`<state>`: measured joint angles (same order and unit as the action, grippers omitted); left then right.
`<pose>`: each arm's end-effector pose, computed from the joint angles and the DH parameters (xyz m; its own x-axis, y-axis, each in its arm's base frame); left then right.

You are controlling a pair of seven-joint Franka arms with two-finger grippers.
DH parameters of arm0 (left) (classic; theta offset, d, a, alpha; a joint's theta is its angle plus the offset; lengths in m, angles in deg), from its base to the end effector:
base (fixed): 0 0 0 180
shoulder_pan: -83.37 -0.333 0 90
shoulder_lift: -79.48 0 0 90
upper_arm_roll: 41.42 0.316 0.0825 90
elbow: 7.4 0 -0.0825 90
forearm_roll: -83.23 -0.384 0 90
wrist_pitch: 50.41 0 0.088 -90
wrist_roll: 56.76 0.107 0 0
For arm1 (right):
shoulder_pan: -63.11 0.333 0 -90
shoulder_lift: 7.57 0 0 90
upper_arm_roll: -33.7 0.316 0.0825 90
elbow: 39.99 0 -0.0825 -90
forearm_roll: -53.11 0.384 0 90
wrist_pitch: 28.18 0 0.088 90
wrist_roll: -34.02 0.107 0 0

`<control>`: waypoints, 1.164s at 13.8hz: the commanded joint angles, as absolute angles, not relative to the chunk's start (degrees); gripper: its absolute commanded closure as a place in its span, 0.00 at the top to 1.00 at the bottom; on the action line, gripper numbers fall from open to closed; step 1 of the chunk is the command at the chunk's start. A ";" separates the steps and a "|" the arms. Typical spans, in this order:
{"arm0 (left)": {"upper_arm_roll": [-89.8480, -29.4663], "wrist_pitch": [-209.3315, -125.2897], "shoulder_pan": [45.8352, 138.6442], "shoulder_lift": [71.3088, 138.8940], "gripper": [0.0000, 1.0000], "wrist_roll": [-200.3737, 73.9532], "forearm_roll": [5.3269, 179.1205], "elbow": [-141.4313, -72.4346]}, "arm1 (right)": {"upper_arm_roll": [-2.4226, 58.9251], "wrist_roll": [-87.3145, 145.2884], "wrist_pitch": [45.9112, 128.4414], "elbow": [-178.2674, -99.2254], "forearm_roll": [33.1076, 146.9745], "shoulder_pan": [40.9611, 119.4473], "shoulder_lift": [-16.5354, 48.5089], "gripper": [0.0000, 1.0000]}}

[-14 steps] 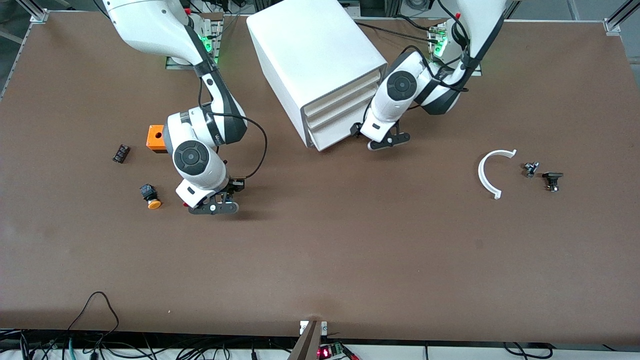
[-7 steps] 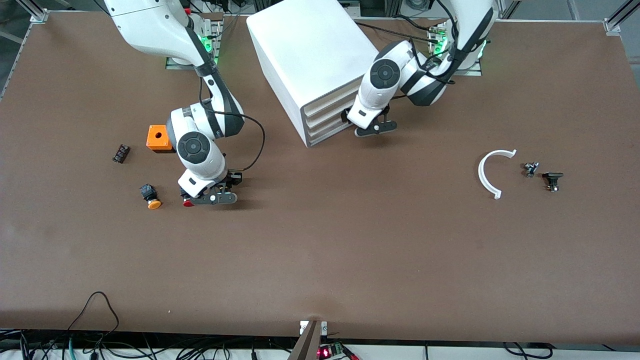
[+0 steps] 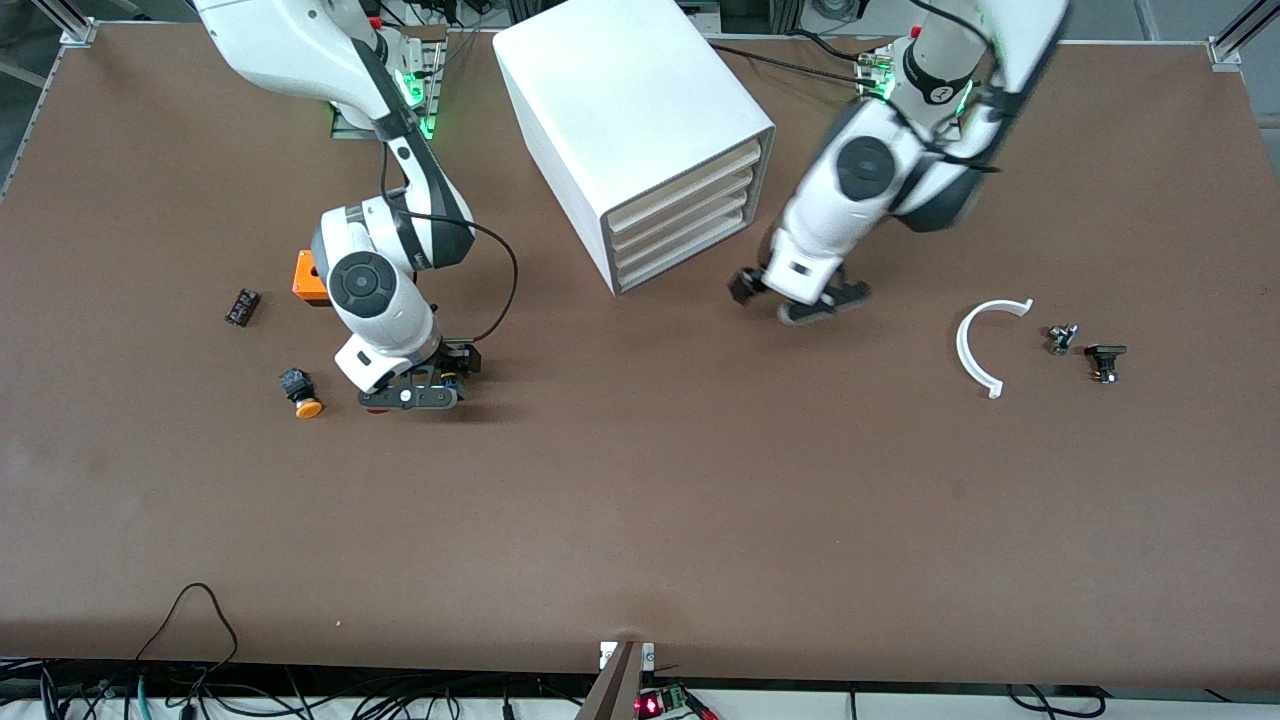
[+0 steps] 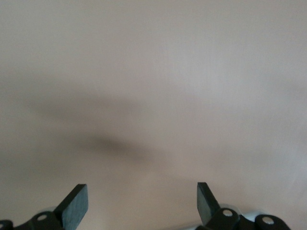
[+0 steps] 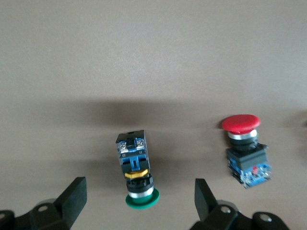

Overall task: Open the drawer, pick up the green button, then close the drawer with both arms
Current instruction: 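Set the green button beside the red button while the left gripper withdraws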

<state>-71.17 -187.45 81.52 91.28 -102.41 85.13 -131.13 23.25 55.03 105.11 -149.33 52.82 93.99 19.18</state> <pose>0.5006 -0.2611 0.3196 0.9407 0.3348 -0.0547 0.3391 -0.9327 0.1231 0.5838 0.2230 0.2519 0.9999 0.0104 -0.0090 0.0112 -0.9954 0.0947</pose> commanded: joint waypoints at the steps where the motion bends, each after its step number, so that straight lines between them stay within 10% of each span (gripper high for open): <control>1: -66.32 -178.25 78.97 87.14 1.00 -87.22 84.73 -125.28 | 23.94 57.49 95.96 -144.16 51.96 93.25 16.70 1.00; 10: -50.22 -143.70 78.97 74.91 1.00 -55.89 84.73 -104.98 | 30.27 56.61 80.90 -135.79 50.57 76.49 6.51 1.00; 16: -50.03 -142.43 78.09 77.11 1.00 -55.79 84.73 -103.46 | 30.36 56.61 65.88 -125.36 46.60 74.54 3.68 1.00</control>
